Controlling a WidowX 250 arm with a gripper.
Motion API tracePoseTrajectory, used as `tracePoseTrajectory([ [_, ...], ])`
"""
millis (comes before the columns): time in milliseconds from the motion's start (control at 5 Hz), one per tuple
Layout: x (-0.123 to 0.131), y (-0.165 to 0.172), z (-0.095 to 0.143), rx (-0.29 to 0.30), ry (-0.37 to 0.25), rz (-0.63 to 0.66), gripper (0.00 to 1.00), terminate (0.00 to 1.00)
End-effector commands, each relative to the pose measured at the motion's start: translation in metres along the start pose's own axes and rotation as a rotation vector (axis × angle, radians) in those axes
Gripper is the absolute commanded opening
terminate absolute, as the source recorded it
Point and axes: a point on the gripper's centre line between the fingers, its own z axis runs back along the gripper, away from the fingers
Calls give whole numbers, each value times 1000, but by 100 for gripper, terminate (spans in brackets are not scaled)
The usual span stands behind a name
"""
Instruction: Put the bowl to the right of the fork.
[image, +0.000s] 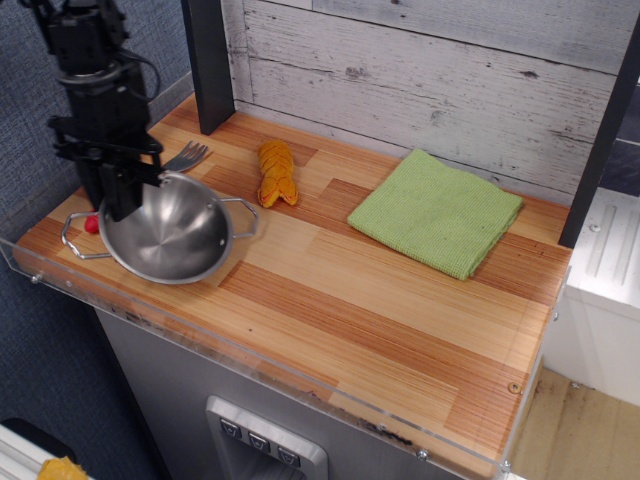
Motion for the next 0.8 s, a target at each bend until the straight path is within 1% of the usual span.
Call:
tracePoseTrajectory([
  [0, -25, 2, 45, 50, -96, 60, 100, 0],
  [200, -34, -12, 74, 91, -165, 78, 100, 0],
  [400, -33, -43, 97, 95, -228, 39, 100, 0],
  [600, -18, -74, 98, 51, -243, -32, 100, 0],
])
